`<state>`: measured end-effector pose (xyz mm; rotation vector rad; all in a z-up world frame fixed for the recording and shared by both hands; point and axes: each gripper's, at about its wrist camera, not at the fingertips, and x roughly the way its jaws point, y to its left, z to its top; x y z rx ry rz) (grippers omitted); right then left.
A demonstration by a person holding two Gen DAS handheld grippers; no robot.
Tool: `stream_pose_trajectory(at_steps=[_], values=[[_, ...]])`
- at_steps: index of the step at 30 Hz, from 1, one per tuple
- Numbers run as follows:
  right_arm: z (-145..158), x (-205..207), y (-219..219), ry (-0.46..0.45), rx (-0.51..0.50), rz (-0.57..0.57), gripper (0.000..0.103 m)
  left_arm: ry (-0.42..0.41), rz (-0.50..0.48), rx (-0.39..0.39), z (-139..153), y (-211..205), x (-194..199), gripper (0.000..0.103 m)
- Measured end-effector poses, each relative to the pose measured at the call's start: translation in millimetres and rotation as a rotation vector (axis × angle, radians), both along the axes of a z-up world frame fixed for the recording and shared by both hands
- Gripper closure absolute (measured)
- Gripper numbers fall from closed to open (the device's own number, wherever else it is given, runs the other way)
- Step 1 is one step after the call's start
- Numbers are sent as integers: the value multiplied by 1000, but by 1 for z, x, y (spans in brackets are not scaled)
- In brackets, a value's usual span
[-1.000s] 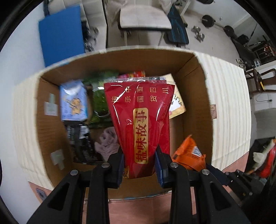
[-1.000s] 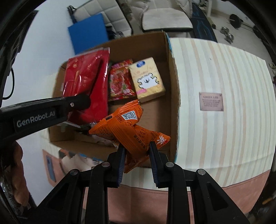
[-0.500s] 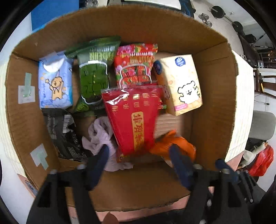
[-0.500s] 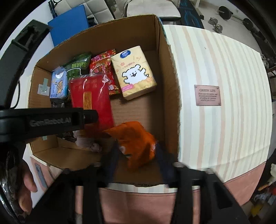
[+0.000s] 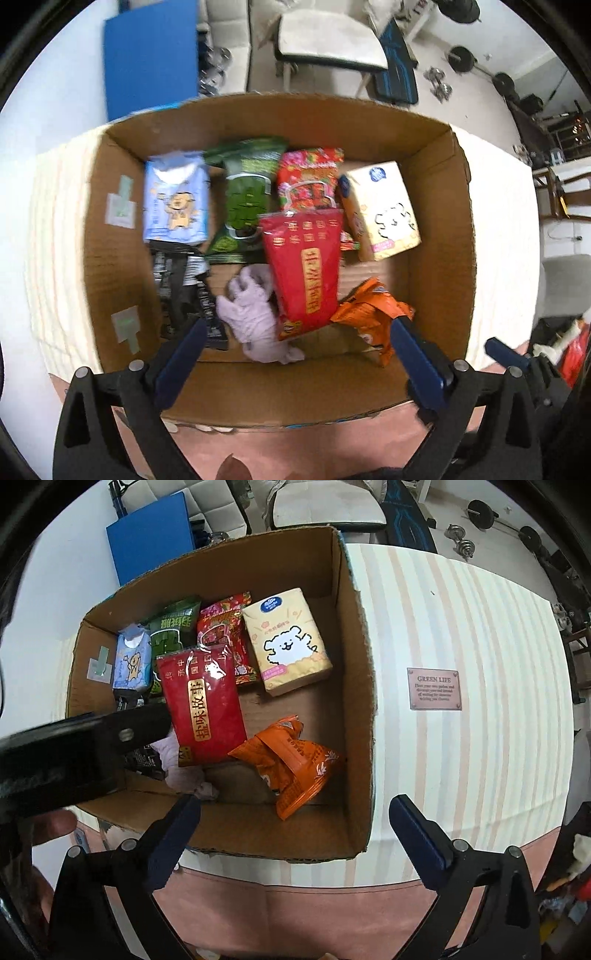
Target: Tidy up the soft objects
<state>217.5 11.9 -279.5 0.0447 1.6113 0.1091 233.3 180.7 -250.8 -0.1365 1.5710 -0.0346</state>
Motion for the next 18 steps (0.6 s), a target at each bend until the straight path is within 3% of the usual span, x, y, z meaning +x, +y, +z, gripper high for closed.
stream_pose_trajectory(at_steps=[10, 18], values=[[11, -2, -4, -53, -40, 4, 0, -95, 59, 67, 13, 18, -38, 1], [31, -13, -7, -114, -56, 15, 0, -173, 86, 97, 43, 22, -61, 1]])
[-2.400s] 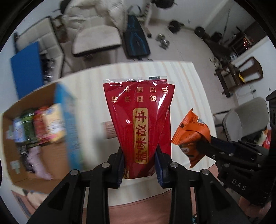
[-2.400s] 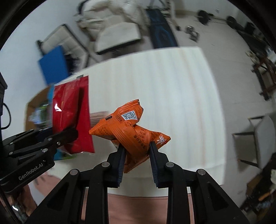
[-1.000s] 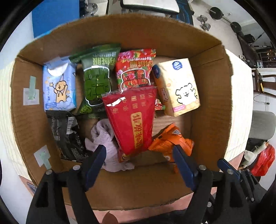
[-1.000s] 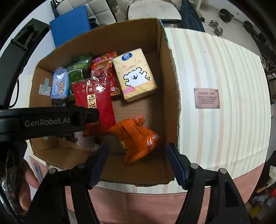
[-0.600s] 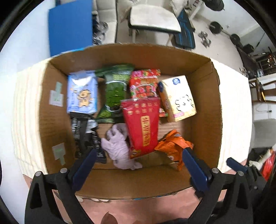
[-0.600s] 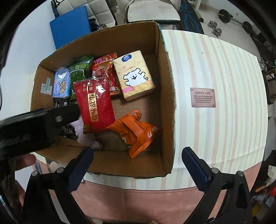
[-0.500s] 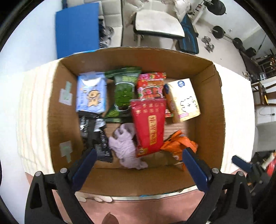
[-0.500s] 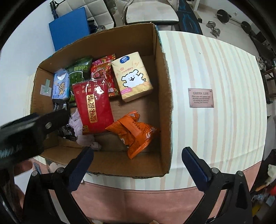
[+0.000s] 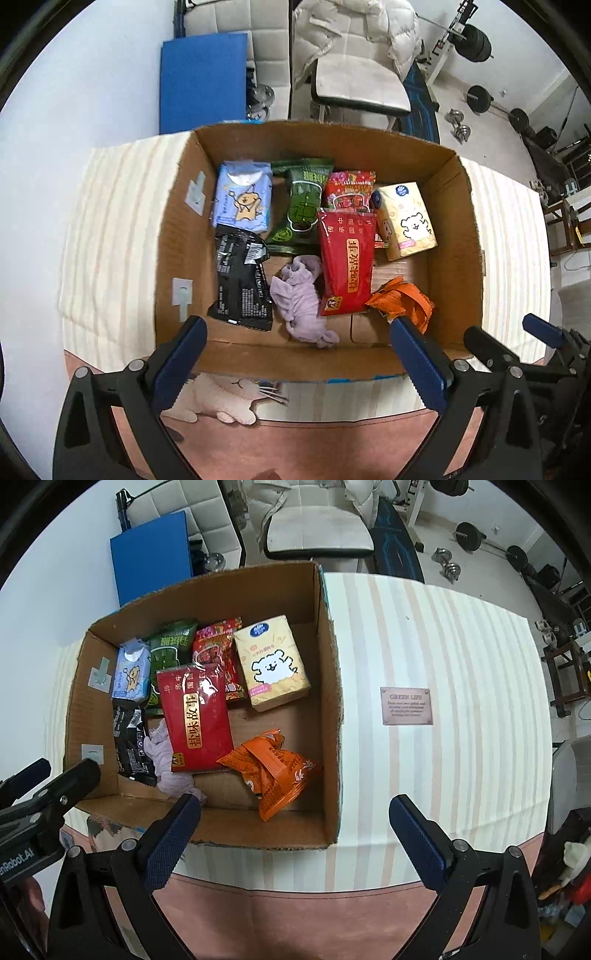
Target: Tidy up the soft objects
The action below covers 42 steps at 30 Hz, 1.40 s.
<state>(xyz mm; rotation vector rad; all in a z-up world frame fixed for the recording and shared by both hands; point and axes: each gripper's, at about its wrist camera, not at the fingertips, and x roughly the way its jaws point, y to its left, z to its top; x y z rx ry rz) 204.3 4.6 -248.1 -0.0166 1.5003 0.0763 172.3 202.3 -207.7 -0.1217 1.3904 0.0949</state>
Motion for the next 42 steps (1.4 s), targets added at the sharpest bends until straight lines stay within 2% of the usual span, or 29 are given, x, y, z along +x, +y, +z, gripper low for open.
stream_pose_trajectory(at_steps=[5, 10, 23, 34, 42], values=[[28, -11, -5, -52, 2, 9, 0, -79, 9, 9, 36, -6, -18, 1], [71, -31, -11, -122, 15, 17, 0, -167, 0, 39, 78, -16, -41, 1], [180, -102, -37, -284, 41, 35, 0, -331, -24, 39, 171, -38, -110, 1], [242, -159, -56, -378, 43, 39, 0, -356, -21, 10, 205, -54, -150, 1], [269, -196, -59, -418, 44, 70, 0, -395, -25, 40, 223, -63, -176, 1]])
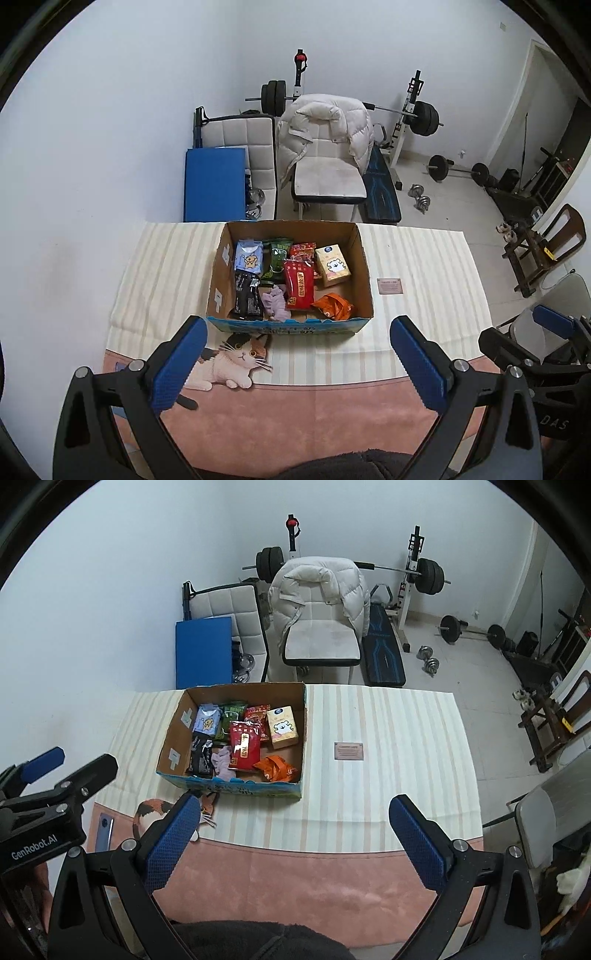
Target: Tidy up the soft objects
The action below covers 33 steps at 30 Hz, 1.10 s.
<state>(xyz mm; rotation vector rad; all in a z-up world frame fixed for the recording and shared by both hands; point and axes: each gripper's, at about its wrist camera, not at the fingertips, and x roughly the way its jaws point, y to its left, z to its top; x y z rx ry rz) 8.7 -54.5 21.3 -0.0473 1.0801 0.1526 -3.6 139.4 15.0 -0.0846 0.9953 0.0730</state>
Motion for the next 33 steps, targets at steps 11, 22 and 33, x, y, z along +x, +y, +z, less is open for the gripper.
stream_pose_trajectory(at_steps=[11, 22, 33], values=[[12, -2, -8, -70, -53, -42, 0, -45, 41, 34, 5, 5, -5, 1], [10, 10, -5, -105, -83, -58, 0, -61, 60, 52, -1, 13, 3, 1], [9, 16, -4, -122, -83, -65, 0, -68, 40, 50, 2, 8, 10, 1]])
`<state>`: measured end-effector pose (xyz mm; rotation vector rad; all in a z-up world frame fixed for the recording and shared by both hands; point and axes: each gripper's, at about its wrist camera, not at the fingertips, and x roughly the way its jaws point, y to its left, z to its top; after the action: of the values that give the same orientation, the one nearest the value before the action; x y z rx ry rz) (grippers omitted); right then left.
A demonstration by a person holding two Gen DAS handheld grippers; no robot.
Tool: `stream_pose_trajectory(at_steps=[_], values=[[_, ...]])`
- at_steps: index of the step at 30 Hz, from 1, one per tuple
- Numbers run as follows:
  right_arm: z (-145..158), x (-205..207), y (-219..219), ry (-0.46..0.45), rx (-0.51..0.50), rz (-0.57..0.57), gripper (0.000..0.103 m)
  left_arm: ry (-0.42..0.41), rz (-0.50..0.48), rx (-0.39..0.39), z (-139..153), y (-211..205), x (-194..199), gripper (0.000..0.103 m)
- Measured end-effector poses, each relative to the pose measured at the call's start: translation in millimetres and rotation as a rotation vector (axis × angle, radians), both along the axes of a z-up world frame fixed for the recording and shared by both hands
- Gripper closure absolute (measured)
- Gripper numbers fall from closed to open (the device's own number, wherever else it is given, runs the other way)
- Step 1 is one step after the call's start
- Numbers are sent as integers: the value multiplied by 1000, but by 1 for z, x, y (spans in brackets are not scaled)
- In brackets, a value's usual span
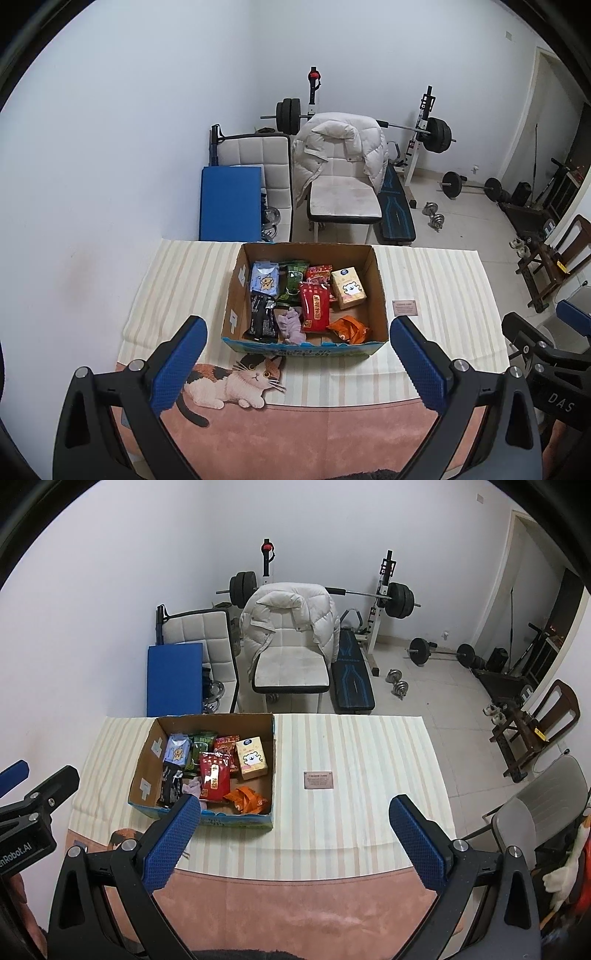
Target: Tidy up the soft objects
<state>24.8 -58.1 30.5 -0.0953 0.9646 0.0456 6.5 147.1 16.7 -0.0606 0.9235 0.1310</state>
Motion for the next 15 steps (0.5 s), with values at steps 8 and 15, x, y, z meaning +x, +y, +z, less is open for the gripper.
stream_pose_trajectory(at_steps=[8, 15], values=[[1, 1, -6, -10, 2, -13, 0, -1, -3, -11, 3, 0, 2, 1], [2, 2, -8, -8, 6, -10, 0, -1, -2, -13, 3, 1, 2, 1]])
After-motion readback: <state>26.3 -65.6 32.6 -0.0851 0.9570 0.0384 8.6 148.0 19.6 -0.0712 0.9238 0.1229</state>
